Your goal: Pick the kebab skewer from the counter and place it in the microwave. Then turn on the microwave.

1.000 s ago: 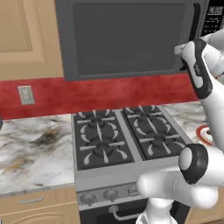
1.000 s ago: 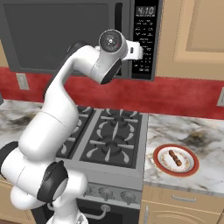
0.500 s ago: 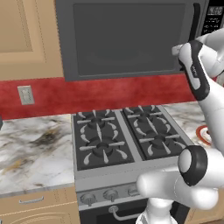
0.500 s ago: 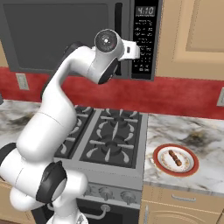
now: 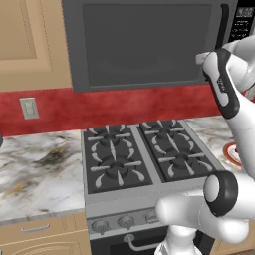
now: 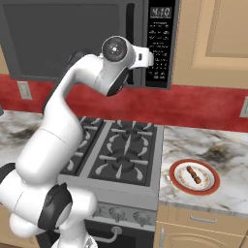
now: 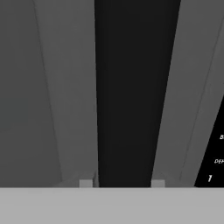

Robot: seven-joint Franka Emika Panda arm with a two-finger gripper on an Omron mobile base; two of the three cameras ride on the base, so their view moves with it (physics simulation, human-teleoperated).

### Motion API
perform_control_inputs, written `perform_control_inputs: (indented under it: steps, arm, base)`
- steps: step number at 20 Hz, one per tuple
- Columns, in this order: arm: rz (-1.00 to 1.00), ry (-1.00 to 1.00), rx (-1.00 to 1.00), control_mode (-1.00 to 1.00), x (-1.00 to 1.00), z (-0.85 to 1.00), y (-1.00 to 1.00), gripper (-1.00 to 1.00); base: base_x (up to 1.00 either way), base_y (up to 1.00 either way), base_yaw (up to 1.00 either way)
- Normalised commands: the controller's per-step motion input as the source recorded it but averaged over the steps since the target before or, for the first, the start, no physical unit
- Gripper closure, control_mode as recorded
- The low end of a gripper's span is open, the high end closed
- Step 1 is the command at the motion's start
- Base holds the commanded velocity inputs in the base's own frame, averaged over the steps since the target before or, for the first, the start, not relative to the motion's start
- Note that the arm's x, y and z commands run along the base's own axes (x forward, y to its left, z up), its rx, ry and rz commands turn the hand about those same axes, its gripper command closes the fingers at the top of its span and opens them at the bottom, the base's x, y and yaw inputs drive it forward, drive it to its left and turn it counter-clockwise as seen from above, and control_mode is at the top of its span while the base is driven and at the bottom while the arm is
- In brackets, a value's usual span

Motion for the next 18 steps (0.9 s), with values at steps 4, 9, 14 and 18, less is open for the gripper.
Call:
perform_control_inputs:
  steps: [4, 9, 14, 18]
  arm:
    - [0.04, 0.0, 0.0, -1.0, -0.25, 0.11, 0.12, 1.0]
    - [0.04, 0.0, 0.0, -1.0, -0.39, 0.13, 0.06, 1.0]
    - [0.0, 0.0, -0.02, -1.0, -0.46, 0.14, 0.0, 1.0]
    - [0.0, 0.0, -0.04, -1.0, -0.45, 0.15, 0.0, 1.0]
  base:
    - [0.0, 0.0, 0.0]
    - [0.0, 0.0, 0.0]
    - [0.0, 0.0, 0.0]
    - [0.0, 0.0, 0.0]
